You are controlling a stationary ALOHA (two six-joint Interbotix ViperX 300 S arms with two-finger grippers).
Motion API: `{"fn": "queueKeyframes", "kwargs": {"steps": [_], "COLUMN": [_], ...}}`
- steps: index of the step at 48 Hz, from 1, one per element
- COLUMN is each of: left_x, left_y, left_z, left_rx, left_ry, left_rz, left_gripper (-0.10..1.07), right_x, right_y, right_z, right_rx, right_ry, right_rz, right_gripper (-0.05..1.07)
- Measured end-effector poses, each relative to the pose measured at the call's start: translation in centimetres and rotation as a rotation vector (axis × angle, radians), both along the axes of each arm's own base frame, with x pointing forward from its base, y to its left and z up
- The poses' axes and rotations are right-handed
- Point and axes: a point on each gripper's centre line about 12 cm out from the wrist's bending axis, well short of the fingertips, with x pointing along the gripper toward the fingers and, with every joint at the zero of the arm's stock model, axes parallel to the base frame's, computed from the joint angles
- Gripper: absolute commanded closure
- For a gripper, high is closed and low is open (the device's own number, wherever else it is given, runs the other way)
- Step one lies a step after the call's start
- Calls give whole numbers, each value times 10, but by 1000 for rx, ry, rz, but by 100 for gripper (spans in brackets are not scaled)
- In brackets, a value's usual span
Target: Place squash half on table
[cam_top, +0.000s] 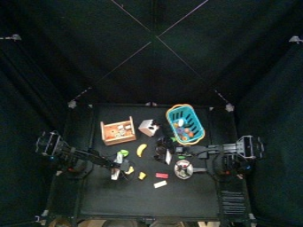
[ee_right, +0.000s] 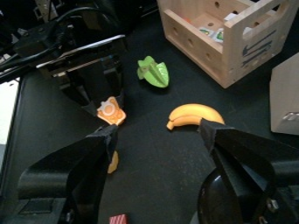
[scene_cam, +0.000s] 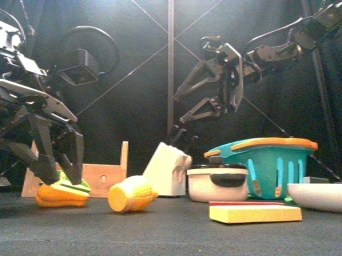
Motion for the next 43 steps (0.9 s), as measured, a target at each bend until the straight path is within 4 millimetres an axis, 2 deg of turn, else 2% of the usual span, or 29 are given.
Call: {"fn": "queueKeyframes", "kwargs": {"steps": [15, 31, 43], "left_x": [-1, -11, -16], "left_y": [1, 12, 15], "left_z": [8, 42, 42], "left_rx": [3, -5, -7], "left_ry": [-16, -55, -55], "left_rz": [6, 83, 91], "left_gripper": [8, 8, 8], "right_x": [1, 0, 1], "right_y": [0, -1, -1], "right_z": [-3, -4, -4], "right_rx": [0, 1, 3], "right_ry": [8, 12, 11], "right_rz": [1, -2, -2], "right_gripper": [0, 0, 0]}}
